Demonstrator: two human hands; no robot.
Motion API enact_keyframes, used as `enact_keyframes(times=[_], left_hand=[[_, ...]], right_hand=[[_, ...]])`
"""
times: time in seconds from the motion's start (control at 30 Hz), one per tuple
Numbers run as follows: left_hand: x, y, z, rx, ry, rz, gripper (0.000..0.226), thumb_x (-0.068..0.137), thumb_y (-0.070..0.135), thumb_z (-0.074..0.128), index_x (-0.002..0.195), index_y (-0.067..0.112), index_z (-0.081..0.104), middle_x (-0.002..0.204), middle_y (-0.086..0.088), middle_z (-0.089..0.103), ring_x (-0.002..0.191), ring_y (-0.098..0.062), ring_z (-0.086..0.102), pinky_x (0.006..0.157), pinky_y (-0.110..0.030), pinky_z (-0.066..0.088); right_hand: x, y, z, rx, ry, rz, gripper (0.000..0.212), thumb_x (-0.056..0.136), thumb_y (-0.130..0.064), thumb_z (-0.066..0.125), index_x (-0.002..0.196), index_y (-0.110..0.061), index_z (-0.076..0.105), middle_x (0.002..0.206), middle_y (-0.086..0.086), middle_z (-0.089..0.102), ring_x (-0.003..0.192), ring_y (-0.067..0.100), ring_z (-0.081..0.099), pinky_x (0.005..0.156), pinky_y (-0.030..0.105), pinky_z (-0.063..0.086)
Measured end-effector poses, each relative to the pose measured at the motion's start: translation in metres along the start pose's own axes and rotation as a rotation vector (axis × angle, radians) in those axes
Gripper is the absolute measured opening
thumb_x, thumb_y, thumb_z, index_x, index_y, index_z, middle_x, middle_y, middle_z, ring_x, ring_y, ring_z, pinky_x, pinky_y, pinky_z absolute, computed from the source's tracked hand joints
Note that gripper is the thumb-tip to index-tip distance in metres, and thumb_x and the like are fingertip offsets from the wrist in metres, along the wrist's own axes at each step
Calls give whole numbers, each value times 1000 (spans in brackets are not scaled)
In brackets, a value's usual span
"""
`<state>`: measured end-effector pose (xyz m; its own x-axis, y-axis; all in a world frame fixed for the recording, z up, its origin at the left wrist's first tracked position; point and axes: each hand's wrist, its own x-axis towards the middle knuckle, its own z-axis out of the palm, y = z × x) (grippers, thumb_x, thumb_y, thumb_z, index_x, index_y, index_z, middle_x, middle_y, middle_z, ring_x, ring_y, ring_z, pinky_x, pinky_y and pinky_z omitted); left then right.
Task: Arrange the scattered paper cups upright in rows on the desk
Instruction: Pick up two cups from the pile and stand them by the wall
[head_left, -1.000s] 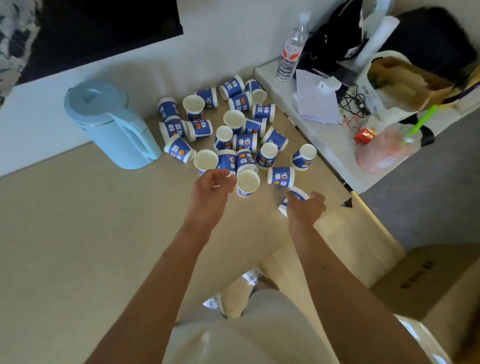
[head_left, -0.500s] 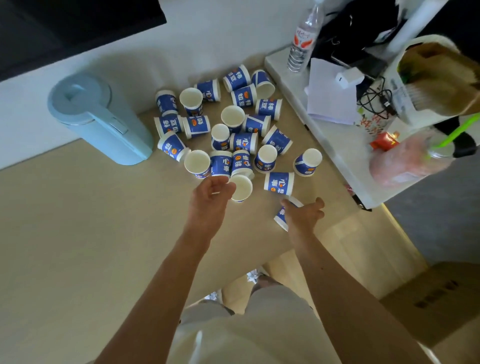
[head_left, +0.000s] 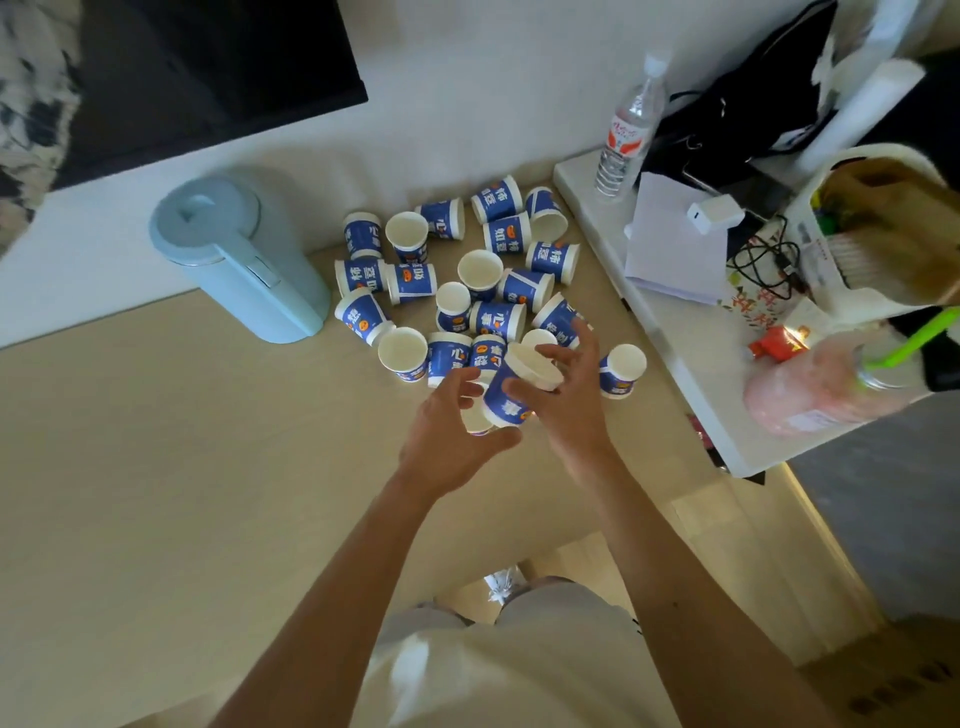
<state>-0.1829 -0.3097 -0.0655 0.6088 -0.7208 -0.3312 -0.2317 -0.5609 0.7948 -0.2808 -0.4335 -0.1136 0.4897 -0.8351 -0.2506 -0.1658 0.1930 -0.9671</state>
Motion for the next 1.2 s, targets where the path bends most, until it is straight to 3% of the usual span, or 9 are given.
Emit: enact_keyframes(times=[0.17,0.27,0.33,0.47,0.53,0.63,0.83,1.07,1.2], left_hand=[[-6,1,-4,-23,217,109,67,71,26,91,129,14,60,115,5,71,98,-10,65,81,-11,48],[-12,-4,-9,-37,304,84,55,73,25,90,121,14,63,108,3,72,93,-17,67,79,-20,51],[-15,-13,-14,-68,377,29,52,73,24,90,116,14,62,105,4,72,93,-19,67,81,-27,52],[-28,-31,-21,-142,548,-112,55,68,26,91,112,17,59,98,13,68,93,-15,67,77,-28,52],[-36,-37,-23,-168,603,-155,55,67,25,91,110,20,58,97,20,66,93,-14,66,76,-28,52],[-46,-44,-23,-191,652,-178,57,67,22,92,113,17,58,101,12,69,97,-19,68,80,-36,58],[-66,-46,-19,-198,722,-195,58,66,21,93,111,21,56,103,11,70,93,-14,71,77,-31,59],[-88,-56,-21,-224,775,-246,59,67,21,92,115,18,57,105,10,71,95,-14,71,80,-36,60],[-97,-61,-28,-273,807,-257,57,67,22,92,112,23,57,104,15,71,95,-6,71,78,-27,58]], right_hand=[[1,-12,18,17,-270,-100,117,61,-27,91,156,-34,24,120,-6,64,114,5,65,81,24,58],[3,-13,22,68,-415,-104,98,69,-36,86,148,-43,29,122,-10,64,122,9,63,94,30,57],[6,-10,22,154,-349,-80,80,75,-44,77,144,-39,37,125,-2,64,120,10,63,100,31,54],[5,17,24,34,-119,-24,87,66,-52,79,140,-22,46,129,1,57,117,6,58,103,31,51],[4,37,27,-161,-169,-48,91,66,-42,89,142,-25,42,139,4,48,125,11,51,106,31,45],[8,62,34,-519,-235,-133,108,61,-29,97,148,-9,36,149,13,40,138,27,38,115,41,35],[8,75,49,-901,-215,-194,102,61,-42,93,143,-11,40,143,13,45,134,33,42,104,45,45],[9,80,59,-921,-165,-238,89,69,-38,91,139,-9,44,135,14,55,124,35,53,97,49,47],[2,73,63,-764,-111,-287,80,63,-31,91,128,-5,51,124,13,60,115,36,58,95,49,48]])
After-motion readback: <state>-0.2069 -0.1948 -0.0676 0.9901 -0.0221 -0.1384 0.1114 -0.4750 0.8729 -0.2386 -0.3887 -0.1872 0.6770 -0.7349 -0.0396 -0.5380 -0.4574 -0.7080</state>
